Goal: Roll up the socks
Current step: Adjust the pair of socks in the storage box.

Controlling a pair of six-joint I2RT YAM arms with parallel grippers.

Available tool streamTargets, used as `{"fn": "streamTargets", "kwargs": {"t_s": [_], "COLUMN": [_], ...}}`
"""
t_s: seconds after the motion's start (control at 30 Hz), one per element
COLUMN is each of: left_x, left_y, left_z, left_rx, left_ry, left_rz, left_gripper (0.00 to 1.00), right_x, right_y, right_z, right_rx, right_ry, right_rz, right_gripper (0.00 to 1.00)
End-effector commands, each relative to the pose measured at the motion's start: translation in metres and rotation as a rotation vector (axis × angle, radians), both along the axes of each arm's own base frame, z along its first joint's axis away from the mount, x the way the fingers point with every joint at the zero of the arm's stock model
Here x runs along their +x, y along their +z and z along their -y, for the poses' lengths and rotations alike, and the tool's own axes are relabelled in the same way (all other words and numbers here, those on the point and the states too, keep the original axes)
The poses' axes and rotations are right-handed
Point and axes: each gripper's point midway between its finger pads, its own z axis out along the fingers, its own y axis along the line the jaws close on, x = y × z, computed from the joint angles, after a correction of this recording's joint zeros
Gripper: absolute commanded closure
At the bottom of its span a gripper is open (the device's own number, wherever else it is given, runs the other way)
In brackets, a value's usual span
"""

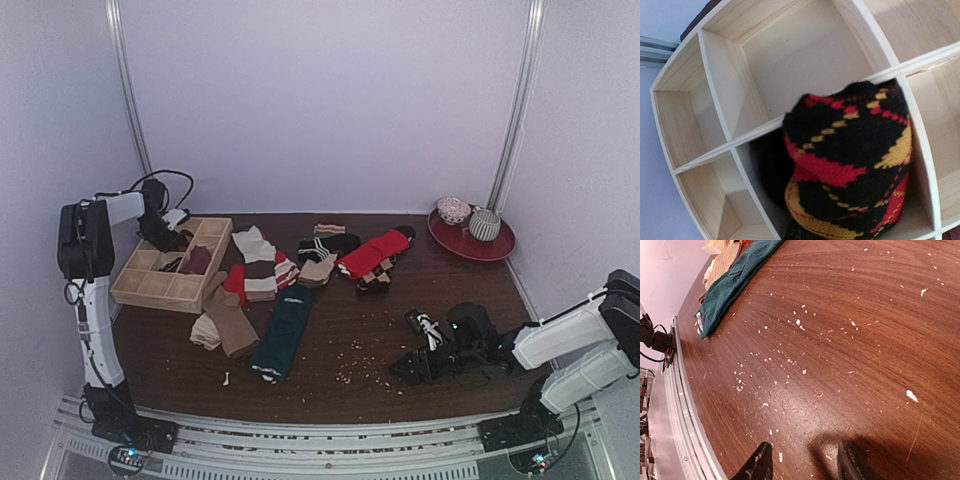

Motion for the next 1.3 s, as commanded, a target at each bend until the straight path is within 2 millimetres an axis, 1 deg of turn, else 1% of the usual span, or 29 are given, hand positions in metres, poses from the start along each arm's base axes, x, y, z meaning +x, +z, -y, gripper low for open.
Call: {"fn": "streamTargets", "kwargs": {"t_s": [0.0, 0.07, 0.1, 0.17, 0.23, 0.37, 0.47, 0.53, 0.6, 0.67, 0.8, 0.87, 0.9, 1.0, 1.03, 1.07, 1.1, 1.13, 1.27], "left_x": [-0.016, -0.011, -0.008, -0.001, 0.005, 0.007, 0.009, 0.011, 0.011, 0.011, 0.011, 0.011, 0.011, 0.016, 0.018, 0.02, 0.021, 0.022, 0.02], "left_y": [-0.023, -0.006, 0.005, 0.032, 0.055, 0.086, 0.103, 0.109, 0.11, 0.105, 0.085, 0.076, 0.073, 0.072, 0.073, 0.072, 0.071, 0.069, 0.055], "left_z": [0.003, 0.003, 0.001, 0.0, -0.001, 0.005, 0.012, 0.017, 0.026, 0.036, 0.039, 0.039, 0.039, 0.038, 0.038, 0.038, 0.039, 0.04, 0.043], "left_rx": [0.005, 0.004, 0.006, 0.01, 0.007, -0.032, -0.072, -0.095, -0.135, -0.177, -0.196, -0.198, -0.199, -0.199, -0.201, -0.205, -0.208, -0.213, -0.21], "left_ry": [0.005, 0.006, 0.01, 0.02, 0.03, 0.018, -0.004, -0.02, -0.054, -0.091, -0.102, -0.1, -0.097, -0.086, -0.083, -0.082, -0.081, -0.082, -0.086], "left_rz": [-0.094, -0.043, -0.011, 0.07, 0.151, 0.239, 0.278, 0.291, 0.291, 0.274, 0.219, 0.197, 0.191, 0.204, 0.209, 0.211, 0.21, 0.208, 0.177], "left_gripper": [1.0, 0.99, 0.94, 0.89, 0.75, 0.55, 0.51, 0.5, 0.5, 0.49, 0.5, 0.57, 0.58, 0.59, 0.62, 0.67, 0.74, 0.78, 0.8], "right_x": [-0.002, -0.002, -0.002, -0.001, -0.001, -0.001, -0.001, -0.002, -0.002, -0.002, -0.002, -0.003, -0.003, -0.002, -0.002, -0.002, -0.001, -0.001, -0.002], "right_y": [-0.007, -0.006, -0.005, -0.003, -0.001, 0.001, 0.001, 0.001, 0.001, 0.002, 0.002, 0.002, 0.002, 0.002, 0.002, 0.002, 0.002, 0.001, 0.0], "right_z": [0.004, 0.003, 0.003, 0.003, 0.004, 0.006, 0.008, 0.009, 0.01, 0.011, 0.011, 0.012, 0.012, 0.012, 0.012, 0.012, 0.011, 0.011, 0.011], "right_rx": [-0.009, -0.005, 0.0, 0.003, 0.003, -0.002, -0.005, -0.007, -0.005, -0.004, -0.006, -0.01, -0.011, -0.012, -0.013, -0.013, -0.013, -0.013, -0.011], "right_ry": [-0.011, -0.013, -0.014, -0.018, -0.02, -0.028, -0.034, -0.036, -0.04, -0.045, -0.044, -0.043, -0.044, -0.047, -0.046, -0.048, -0.048, -0.049, -0.048], "right_rz": [-0.026, -0.029, -0.026, -0.022, -0.017, -0.01, -0.007, -0.008, -0.008, -0.005, -0.004, -0.004, -0.002, -0.002, -0.002, -0.004, -0.004, -0.006, -0.011], "right_gripper": [0.55, 0.55, 0.55, 0.55, 0.55, 0.55, 0.55, 0.55, 0.55, 0.55, 0.55, 0.55, 0.55, 0.55, 0.55, 0.55, 0.55, 0.55, 0.55]}}
